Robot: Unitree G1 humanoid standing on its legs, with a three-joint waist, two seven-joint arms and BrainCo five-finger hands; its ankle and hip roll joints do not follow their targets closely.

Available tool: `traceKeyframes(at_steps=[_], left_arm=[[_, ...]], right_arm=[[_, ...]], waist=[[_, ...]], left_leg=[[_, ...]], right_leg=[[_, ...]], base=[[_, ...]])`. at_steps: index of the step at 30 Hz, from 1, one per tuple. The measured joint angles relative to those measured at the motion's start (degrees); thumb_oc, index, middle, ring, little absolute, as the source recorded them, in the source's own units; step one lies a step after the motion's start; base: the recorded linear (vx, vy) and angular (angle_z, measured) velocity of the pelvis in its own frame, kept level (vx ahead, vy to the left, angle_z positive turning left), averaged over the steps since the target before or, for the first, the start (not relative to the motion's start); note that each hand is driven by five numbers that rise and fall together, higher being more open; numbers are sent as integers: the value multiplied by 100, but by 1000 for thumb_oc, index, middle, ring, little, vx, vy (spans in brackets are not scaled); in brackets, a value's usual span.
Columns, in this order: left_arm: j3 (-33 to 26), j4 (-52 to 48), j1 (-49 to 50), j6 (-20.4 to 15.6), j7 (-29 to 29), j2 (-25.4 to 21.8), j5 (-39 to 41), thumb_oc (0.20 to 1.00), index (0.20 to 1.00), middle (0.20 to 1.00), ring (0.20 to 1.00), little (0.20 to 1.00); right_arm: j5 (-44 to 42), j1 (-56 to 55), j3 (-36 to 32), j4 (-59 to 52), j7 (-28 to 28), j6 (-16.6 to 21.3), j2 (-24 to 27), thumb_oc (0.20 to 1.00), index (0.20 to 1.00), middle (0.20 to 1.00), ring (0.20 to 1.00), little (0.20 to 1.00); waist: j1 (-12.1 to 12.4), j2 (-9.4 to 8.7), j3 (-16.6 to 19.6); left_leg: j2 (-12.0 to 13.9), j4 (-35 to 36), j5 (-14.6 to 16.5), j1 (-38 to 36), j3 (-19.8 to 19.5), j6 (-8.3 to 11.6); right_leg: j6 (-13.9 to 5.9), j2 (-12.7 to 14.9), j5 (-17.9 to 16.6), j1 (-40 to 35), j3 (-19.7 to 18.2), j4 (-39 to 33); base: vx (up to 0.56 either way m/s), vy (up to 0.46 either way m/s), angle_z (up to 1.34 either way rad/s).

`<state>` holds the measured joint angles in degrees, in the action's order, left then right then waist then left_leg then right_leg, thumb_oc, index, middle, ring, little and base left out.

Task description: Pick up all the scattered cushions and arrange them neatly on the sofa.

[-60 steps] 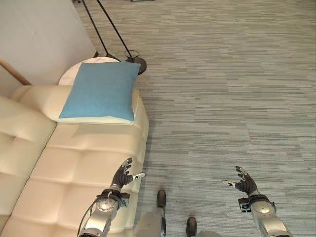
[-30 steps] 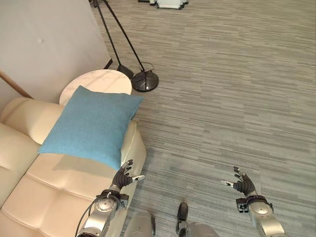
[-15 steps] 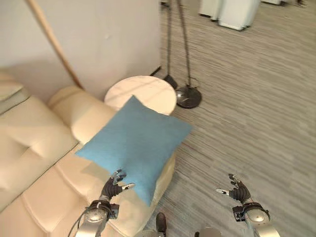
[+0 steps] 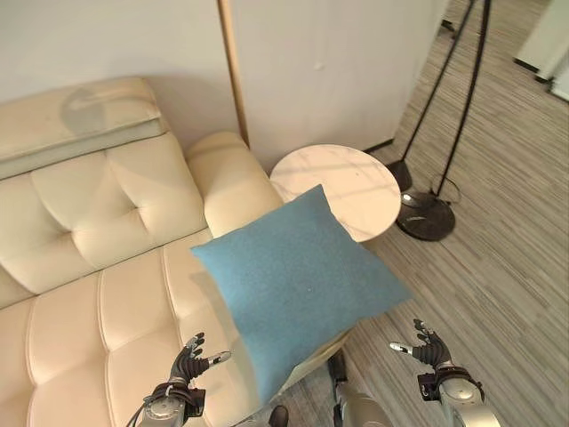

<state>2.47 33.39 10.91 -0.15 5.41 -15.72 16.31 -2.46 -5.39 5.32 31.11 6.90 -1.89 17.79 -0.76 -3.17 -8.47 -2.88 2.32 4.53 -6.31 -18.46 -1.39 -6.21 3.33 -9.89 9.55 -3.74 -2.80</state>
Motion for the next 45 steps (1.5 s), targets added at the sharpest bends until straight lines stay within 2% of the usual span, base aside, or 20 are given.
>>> traceKeyframes(at_steps=[2,3,5,6,7,8,9,10,12,14,15,18,19,22,26,27,32,35,41,45], left_arm=[[-98,161,-82,-28,148,142,330,1000,1000,1000,1000,1000],[-143,279,-205,-7,247,230,531,1000,1000,1000,1000,1000],[-122,292,-449,-8,332,300,737,1000,1000,1000,1000,1000],[-108,273,-713,-14,382,339,789,1000,1000,1000,1000,1000],[-108,218,-778,-46,406,329,792,1000,1000,1000,1000,1000],[-104,154,-890,-52,420,287,793,1000,1000,1000,1000,1000],[-107,126,-951,-64,433,248,791,1000,1000,1000,1000,1000],[-107,104,-930,-70,462,208,791,1000,1000,1000,1000,1000],[-220,165,-813,-60,486,158,791,1000,1000,1000,1000,1000],[-276,251,-829,-49,507,202,790,1000,1000,1000,1000,1000],[-264,289,-870,-53,516,136,788,1000,1000,1000,1000,1000],[-271,302,-929,-55,534,-86,783,1000,1000,1000,1000,1000],[-267,329,-935,-55,536,-102,782,1000,1000,1000,1000,1000],[-115,406,-936,-35,520,-55,785,1000,1000,1000,1000,1000],[37,413,-895,-30,521,-4,784,1000,1000,1000,1000,1000],[214,467,-925,-32,515,48,786,1000,1000,1000,1000,1000],[881,820,-1237,3,503,312,1010,1000,1000,1000,1000,1000],[1145,889,-1595,-11,604,450,1200,1000,1000,1000,1000,1000],[1379,1026,-2398,-250,712,462,1716,1000,1000,1000,1000,1000],[1381,942,-2511,-474,706,538,2318,1000,1000,1000,1000,1000]], right_arm=[[-42,200,44,9,16,20,11,1000,1000,1000,1000,1000],[-101,216,30,-61,50,18,18,1000,1000,1000,1000,1000],[-118,239,-61,-169,114,21,58,1000,1000,1000,1000,1000],[-176,174,-212,-263,193,21,70,1000,1000,1000,1000,1000],[-222,150,-234,-266,232,20,75,1000,1000,1000,1000,1000],[-238,148,-269,-314,287,24,60,1000,1000,1000,1000,1000],[-302,118,-295,-336,310,23,51,1000,1000,1000,1000,1000],[-332,133,-312,-352,318,22,32,1000,1000,1000,1000,1000],[-333,240,-383,-362,319,20,47,1000,1000,1000,1000,1000],[-332,273,-407,-351,331,11,230,1000,1000,1000,1000,1000],[-331,278,-409,-319,337,-23,351,1000,1000,1000,1000,1000],[-331,332,-391,-344,371,-97,618,1000,1000,1000,1000,1000],[-332,449,-357,-357,378,-98,642,1000,1000,1000,1000,1000],[-332,469,-72,-433,369,-106,623,1000,1000,1000,1000,1000],[-330,522,333,-492,358,-109,526,1000,1000,1000,1000,1000],[-334,549,551,-511,353,-112,374,1000,1000,1000,1000,1000],[-640,875,1441,-434,321,-115,-220,1000,1000,1000,1000,1000],[-892,1142,1509,-263,471,-72,-452,1000,1000,1000,1000,1000],[-1460,1995,1565,244,748,153,-444,1000,1000,1000,1000,1000],[-1791,2160,1568,239,780,387,-420,1000,1000,1000,1000,1000]], waist=[[13,60,-29],[-12,4,-22],[-36,-80,-67],[-74,-232,-149],[-54,-263,-167],[-92,-264,-183],[-140,-261,-188],[-135,-261,-188],[-146,-186,-190],[-166,68,-148],[-160,105,-138],[-170,-93,53],[-157,-70,55],[-179,-183,213],[-131,-182,287],[-122,-179,333],[-108,-248,401],[-93,-302,299],[-35,-219,-476],[-42,-190,-752]], left_leg=[[348,-137,87,53,-32,196],[417,-357,101,169,28,269],[380,-828,28,580,248,374],[348,-1209,-41,960,1018,443],[435,-1184,-41,1084,1454,443],[722,-1229,-46,1288,2392,444],[877,-1039,-48,1338,2813,444],[886,-865,-57,1323,2889,437],[783,-322,-62,1027,2834,403],[883,66,-73,835,2693,344],[919,129,-174,819,2698,372],[838,233,-245,813,2727,416],[874,269,-290,825,2709,350],[852,265,-433,784,2716,394],[854,266,-540,729,2719,376],[852,265,-679,735,2728,377],[762,225,-816,928,2838,379],[711,135,-841,1282,2811,367],[650,23,-912,1755,2693,354],[705,49,-989,1920,2628,429]], right_leg=[[243,-261,-6,-111,289,-17],[439,-331,-27,-180,483,-96],[583,-246,-16,-239,805,-195],[819,-104,0,-237,1093,-195],[860,-96,29,-249,1193,-194],[949,-79,90,-270,1478,-229],[929,-87,146,-283,1623,-229],[916,-92,162,-277,1619,-228],[823,-110,222,-298,1554,-229],[497,-245,420,-346,1592,-217],[458,-267,443,-267,1552,9],[432,-227,442,-277,1457,-219],[353,-242,450,-288,1472,-196],[413,-250,407,-309,1444,-227],[408,-259,398,-362,1418,-226],[415,-261,323,-352,1390,-226],[476,-186,114,-121,1307,-222],[623,-138,-70,194,1303,-189],[505,-60,-104,569,1333,-188],[505,-105,-108,718,1418,-189]], base=[[205,-292,53],[63,-140,61],[28,-119,108],[-4,-58,129],[65,-76,131],[135,-6,102],[131,-5,86],[137,18,45],[228,43,-9],[144,40,-3],[116,47,20],[112,43,-2],[106,42,-11],[59,29,6],[22,21,-5],[-2,19,-9],[-107,11,-8],[-264,16,4],[-141,12,9],[-33,6,7]])
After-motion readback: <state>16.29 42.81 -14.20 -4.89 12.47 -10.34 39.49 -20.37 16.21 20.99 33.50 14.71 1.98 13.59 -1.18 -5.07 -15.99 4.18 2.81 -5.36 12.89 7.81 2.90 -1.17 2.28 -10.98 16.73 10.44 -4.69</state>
